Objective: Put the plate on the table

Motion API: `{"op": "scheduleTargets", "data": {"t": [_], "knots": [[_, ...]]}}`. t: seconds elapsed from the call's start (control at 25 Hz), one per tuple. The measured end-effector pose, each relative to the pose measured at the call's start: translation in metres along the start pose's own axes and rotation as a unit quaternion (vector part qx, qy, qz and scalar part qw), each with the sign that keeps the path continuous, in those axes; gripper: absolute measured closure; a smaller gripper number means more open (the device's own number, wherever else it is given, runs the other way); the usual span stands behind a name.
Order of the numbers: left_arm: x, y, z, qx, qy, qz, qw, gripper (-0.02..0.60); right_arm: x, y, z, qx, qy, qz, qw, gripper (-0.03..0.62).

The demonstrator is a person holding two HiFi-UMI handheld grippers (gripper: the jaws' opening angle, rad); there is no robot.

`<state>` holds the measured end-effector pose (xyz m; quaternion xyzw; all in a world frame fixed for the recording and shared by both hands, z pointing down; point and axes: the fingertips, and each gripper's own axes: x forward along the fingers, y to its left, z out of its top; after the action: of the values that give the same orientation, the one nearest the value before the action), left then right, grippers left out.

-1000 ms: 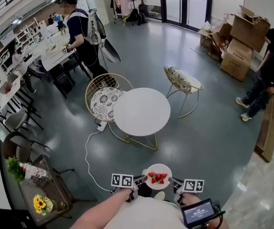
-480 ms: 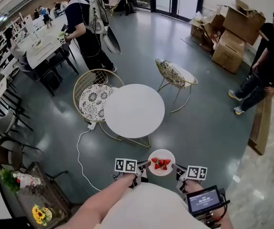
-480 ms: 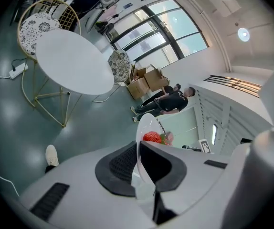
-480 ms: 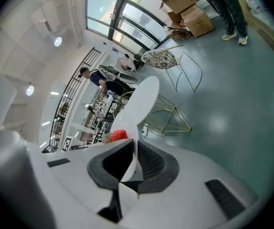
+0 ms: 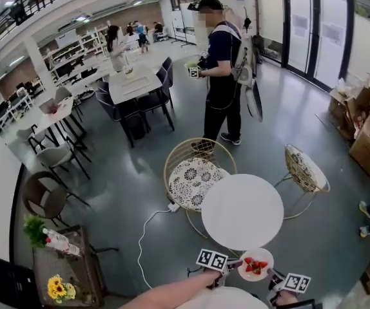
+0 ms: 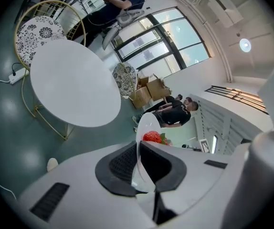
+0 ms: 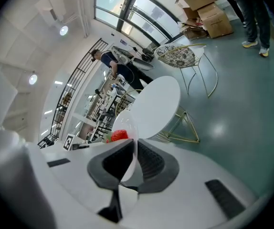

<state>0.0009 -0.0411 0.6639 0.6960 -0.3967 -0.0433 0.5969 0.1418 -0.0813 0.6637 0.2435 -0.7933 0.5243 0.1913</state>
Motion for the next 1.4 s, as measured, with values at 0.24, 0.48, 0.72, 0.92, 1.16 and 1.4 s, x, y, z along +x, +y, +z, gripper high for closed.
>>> {"op": "scheduleTargets", "data": {"t": [0.24, 0.48, 0.72, 0.92, 1.16, 1.4], "knots": [[-0.034, 0.039, 0.05, -0.008, -0.039, 0.029, 0.9988, 0.566, 0.075, 0.032, 0.026, -0.005, 0.022, 0.063, 0.998, 0.568], [-0.032, 0.062, 0.066, -0.032, -0.054, 0.05, 0.9968, 0.566, 0.105, 0.02, 0.041, -0.007, 0.064, 0.058, 0.996, 0.568], [-0.017, 0.073, 0.086, -0.061, -0.065, 0.075, 0.9932, 0.566, 0.13, 0.011, 0.07, -0.015, 0.098, 0.089, 0.991, 0.568], [0.01, 0.075, 0.131, -0.062, -0.077, 0.088, 0.9912, 0.566, 0.15, -0.006, 0.121, -0.021, 0.105, 0.099, 0.989, 0.568], [0.047, 0.063, 0.176, -0.059, -0.093, 0.101, 0.9887, 0.567, 0.155, -0.025, 0.177, -0.026, 0.127, 0.113, 0.985, 0.568], [0.061, 0.087, 0.183, -0.098, -0.141, 0.125, 0.9771, 0.566, 0.187, -0.044, 0.197, -0.059, 0.186, 0.13, 0.972, 0.568]]}}
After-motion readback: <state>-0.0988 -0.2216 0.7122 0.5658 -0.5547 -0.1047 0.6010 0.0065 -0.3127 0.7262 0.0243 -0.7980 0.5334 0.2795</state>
